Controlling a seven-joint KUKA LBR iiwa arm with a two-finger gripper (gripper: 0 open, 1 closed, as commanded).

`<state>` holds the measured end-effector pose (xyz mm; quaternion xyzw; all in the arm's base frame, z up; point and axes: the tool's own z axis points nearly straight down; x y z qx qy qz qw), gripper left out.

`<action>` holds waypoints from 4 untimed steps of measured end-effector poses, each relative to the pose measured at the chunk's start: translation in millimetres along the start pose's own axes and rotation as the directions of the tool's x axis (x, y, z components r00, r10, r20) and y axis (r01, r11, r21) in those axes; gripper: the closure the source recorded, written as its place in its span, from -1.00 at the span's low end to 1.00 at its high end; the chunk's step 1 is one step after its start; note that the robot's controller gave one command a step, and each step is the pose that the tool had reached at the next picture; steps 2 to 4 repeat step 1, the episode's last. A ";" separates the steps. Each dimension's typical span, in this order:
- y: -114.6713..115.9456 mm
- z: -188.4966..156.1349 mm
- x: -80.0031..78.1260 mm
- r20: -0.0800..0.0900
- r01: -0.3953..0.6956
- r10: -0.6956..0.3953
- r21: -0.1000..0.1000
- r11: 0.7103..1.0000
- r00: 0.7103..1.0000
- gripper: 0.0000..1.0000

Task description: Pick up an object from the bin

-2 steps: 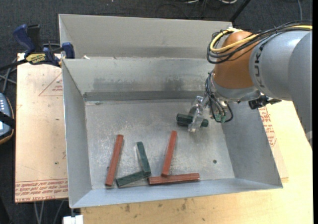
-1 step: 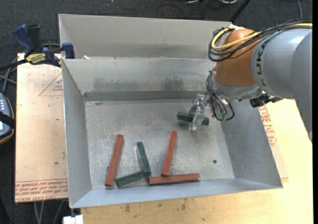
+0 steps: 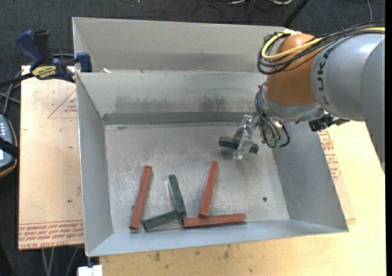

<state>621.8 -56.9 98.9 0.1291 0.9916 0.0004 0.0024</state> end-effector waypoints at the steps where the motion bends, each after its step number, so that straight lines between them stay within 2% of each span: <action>1: 0.0 -3.9 0.3 -0.002 0.000 0.000 0.000 1.000 1.000 1.00; 4: 0.0 -3.9 0.3 -0.002 0.000 0.000 0.000 1.000 1.000 1.00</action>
Offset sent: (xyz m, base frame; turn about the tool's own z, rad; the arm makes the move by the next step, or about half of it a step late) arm -0.0003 0.0001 0.0693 0.0000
